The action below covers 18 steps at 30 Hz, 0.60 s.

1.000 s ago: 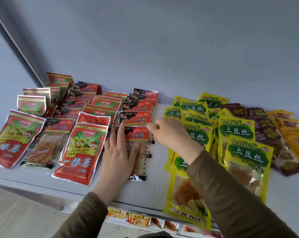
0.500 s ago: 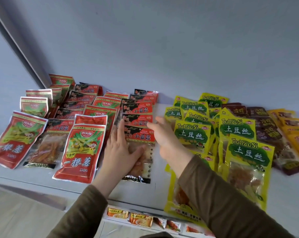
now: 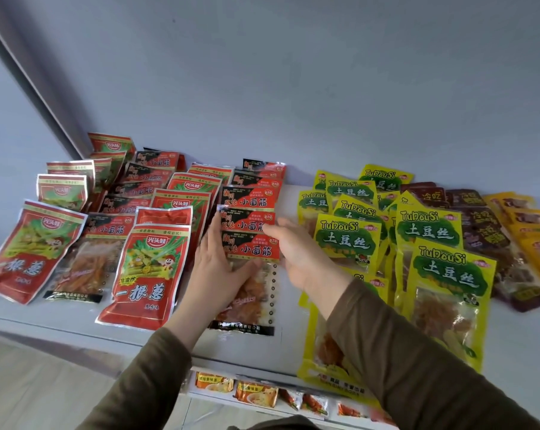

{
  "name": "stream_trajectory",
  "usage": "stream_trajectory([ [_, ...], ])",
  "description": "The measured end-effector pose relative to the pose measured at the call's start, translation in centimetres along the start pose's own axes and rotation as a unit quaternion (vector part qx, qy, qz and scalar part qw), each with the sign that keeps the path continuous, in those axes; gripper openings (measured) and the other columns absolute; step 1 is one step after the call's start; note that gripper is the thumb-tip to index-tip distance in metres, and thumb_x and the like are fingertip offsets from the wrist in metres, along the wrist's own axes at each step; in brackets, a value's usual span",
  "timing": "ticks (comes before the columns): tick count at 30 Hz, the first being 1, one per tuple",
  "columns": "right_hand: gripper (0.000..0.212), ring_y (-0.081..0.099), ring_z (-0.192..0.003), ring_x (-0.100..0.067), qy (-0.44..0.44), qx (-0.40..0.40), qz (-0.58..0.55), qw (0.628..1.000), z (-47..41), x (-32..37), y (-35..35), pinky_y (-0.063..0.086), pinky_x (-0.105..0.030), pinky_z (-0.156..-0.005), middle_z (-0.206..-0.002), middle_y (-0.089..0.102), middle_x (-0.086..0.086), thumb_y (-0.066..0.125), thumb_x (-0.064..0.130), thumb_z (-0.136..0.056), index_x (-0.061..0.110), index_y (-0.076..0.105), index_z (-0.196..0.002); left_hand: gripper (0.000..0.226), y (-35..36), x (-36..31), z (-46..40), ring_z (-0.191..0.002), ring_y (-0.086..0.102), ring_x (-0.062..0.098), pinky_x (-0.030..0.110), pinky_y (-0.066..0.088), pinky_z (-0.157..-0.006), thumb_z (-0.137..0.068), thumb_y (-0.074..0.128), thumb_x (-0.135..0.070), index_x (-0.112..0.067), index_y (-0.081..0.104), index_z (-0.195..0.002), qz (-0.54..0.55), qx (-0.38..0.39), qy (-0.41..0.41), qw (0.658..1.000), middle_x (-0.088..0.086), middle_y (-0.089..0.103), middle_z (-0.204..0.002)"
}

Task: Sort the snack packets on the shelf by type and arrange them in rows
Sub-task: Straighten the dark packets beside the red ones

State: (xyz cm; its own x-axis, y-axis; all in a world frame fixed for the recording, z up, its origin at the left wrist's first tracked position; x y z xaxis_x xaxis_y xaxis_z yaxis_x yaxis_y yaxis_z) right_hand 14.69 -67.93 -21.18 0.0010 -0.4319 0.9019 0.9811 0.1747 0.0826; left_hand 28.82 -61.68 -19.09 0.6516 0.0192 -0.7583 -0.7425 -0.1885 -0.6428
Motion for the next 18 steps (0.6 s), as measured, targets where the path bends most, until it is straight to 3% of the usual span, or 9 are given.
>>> stream_trajectory([
  [1,0.033,0.068,-0.107,-0.023,-0.003,-0.002,-0.001,1.000,-0.1,0.0,-0.1,0.055,-0.039,-0.093,-0.117,0.071,-0.004,0.058,0.021,-0.100,0.016,0.055,-0.133,0.112,-0.1,0.0,-0.1,-0.154,0.021,0.020,0.047,0.027,-0.125,-0.086,0.078,-0.043,-0.026,-0.001,-0.164,0.013,0.003,0.000,1.000,-0.003,0.017,-0.169],
  [4,0.046,0.060,-0.084,-0.003,-0.029,-0.046,-0.012,0.998,-0.6,1.0,-1.3,0.048,-0.010,-0.052,-0.104,0.057,0.013,0.056,0.023,-0.103,0.017,0.042,-0.146,0.104,-0.8,-0.1,0.5,-0.155,0.021,0.020,0.041,0.024,-0.125,-0.089,0.069,-0.054,-0.030,0.001,-0.164,-0.010,-0.017,0.009,1.000,-0.001,0.014,-0.170],
  [6,0.053,0.050,-0.072,0.003,-0.025,-0.082,-0.022,0.996,-1.4,1.9,-2.0,0.045,-0.015,-0.044,-0.095,0.048,0.012,0.055,0.027,-0.103,0.019,0.035,-0.152,0.094,-1.3,-1.4,1.6,-0.158,0.010,0.018,0.036,0.012,-0.124,-0.094,0.055,-0.066,-0.029,0.005,-0.164,-0.114,-0.065,0.069,0.989,-0.001,0.010,-0.172],
  [9,0.047,0.067,-0.076,-0.008,-0.029,-0.091,-0.053,0.994,-3.4,3.8,-1.4,0.051,-0.025,-0.056,-0.108,0.065,-0.003,0.054,0.037,-0.103,0.016,0.044,-0.144,0.083,0.4,-3.5,3.1,-0.160,-0.005,0.021,0.047,0.003,-0.128,-0.096,0.033,-0.078,-0.036,0.012,-0.164,-0.249,-0.054,0.147,0.956,0.001,0.002,-0.174],
  [11,0.048,0.069,-0.099,-0.022,-0.031,-0.082,-0.077,0.993,-4.5,4.7,-0.4,0.059,-0.042,-0.081,-0.123,0.064,-0.010,0.052,0.044,-0.102,0.017,0.044,-0.141,0.082,2.3,-3.4,3.3,-0.159,-0.014,0.023,0.056,-0.005,-0.126,-0.092,0.022,-0.085,-0.045,0.009,-0.162,-0.312,0.004,0.156,0.937,-0.001,-0.007,-0.173],
  [13,0.053,0.064,-0.115,-0.032,-0.035,-0.079,-0.081,0.993,-5.4,5.1,0.3,0.052,-0.054,-0.100,-0.132,0.061,-0.012,0.050,0.050,-0.101,0.018,0.043,-0.143,0.081,3.4,-2.5,3.2,-0.158,-0.018,0.024,0.058,-0.012,-0.124,-0.090,0.016,-0.088,-0.052,0.000,-0.160,-0.353,0.048,0.152,0.922,-0.002,-0.014,-0.172],
  [18,0.061,0.055,-0.130,-0.035,-0.043,-0.043,-0.091,0.994,-7.0,4.7,1.8,0.044,-0.059,-0.109,-0.147,0.054,-0.009,0.046,0.059,-0.100,0.025,0.038,-0.150,0.077,2.9,-0.8,2.9,-0.158,-0.016,0.023,0.058,-0.011,-0.125,-0.091,0.017,-0.087,-0.054,0.000,-0.159,-0.362,0.060,0.147,0.919,-0.001,-0.004,-0.173],
])
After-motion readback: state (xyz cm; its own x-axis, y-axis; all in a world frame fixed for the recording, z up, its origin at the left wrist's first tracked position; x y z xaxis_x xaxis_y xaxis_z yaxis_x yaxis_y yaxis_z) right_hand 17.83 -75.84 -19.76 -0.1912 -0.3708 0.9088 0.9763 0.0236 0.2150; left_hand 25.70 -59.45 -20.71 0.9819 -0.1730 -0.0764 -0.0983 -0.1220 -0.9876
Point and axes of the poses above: each hand's wrist, its own z-axis away from the middle knuckle, its own y-axis out of the palm, x = y × z, the point moved 7 cm from there along -z, towards the middle knuckle
